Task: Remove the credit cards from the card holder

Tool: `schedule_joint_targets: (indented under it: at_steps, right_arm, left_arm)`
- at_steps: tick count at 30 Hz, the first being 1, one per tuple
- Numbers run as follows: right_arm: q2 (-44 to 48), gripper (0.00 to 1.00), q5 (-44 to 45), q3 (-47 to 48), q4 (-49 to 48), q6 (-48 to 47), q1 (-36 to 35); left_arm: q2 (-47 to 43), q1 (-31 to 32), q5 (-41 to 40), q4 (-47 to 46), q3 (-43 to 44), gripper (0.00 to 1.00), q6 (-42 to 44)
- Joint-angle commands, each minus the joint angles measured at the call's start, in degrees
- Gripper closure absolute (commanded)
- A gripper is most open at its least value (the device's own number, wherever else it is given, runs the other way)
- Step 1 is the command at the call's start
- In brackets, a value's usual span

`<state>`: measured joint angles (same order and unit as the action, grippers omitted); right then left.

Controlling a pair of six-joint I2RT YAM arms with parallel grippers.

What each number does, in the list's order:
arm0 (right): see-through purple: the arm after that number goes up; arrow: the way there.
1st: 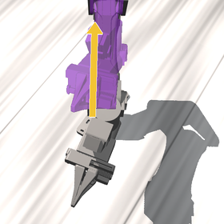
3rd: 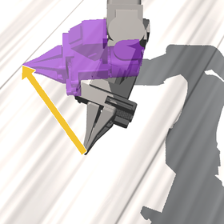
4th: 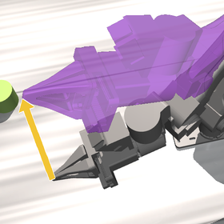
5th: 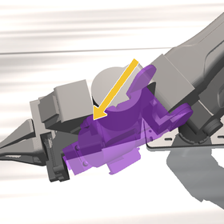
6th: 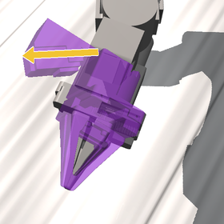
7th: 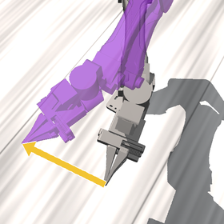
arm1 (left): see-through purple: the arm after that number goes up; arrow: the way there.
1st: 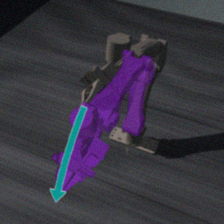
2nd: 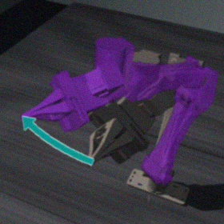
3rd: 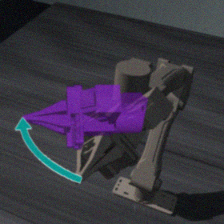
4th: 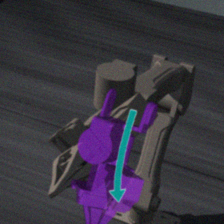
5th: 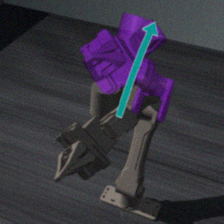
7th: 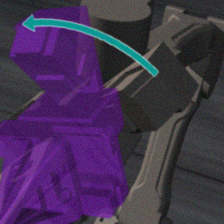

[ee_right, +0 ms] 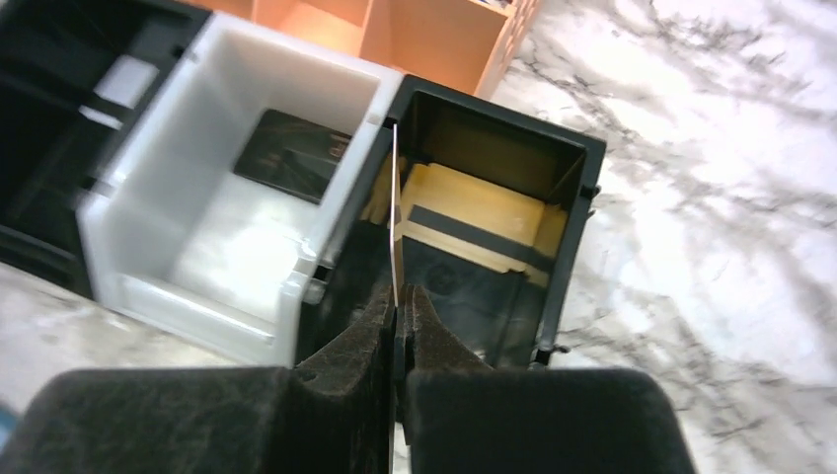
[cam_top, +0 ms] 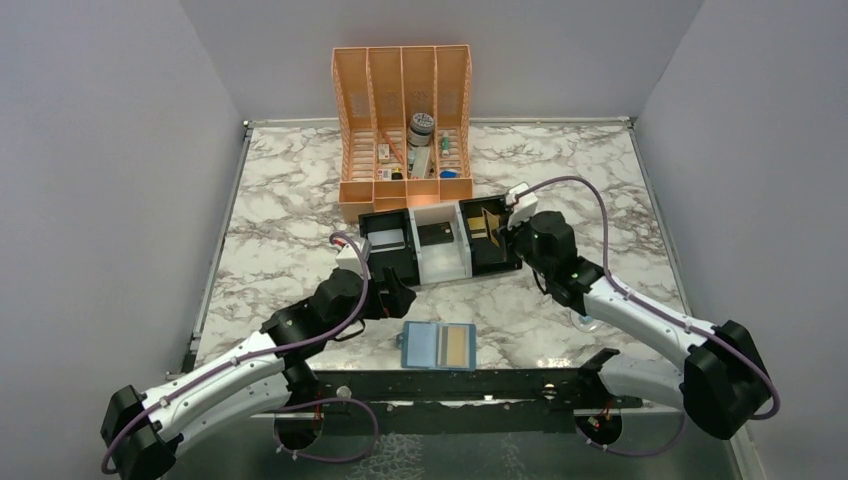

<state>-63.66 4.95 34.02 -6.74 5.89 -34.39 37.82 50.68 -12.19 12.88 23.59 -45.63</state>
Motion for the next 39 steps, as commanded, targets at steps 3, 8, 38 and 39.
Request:
schedule_joint_targets:
  at_steps: [3, 8, 38, 39]
  right_arm:
    - [-4.51, 0.99, 2.19, 1.91, -6.22, -28.64, -0.04]
    - [-9.01, 0.99, 0.87, 1.33, -9.42, -42.73, -0.03]
    - [-32.40, 0.99, -3.60, 10.31, -13.25, -66.07, 2.95]
    - [-32.76, 0.99, -3.63, 10.41, -13.62, -66.10, 3.14]
  left_arm:
    - [2.66, -0.07, -1.02, 2.39, 0.21, 0.01, 2.56]
    - [3.87, -0.11, -1.15, 2.62, 0.54, 0.01, 2.82]
    - [0.63, -0.19, -0.38, 4.72, -0.14, 0.01, 3.59]
    - [0.66, -0.18, -0.40, 4.62, -0.14, 0.01, 3.61]
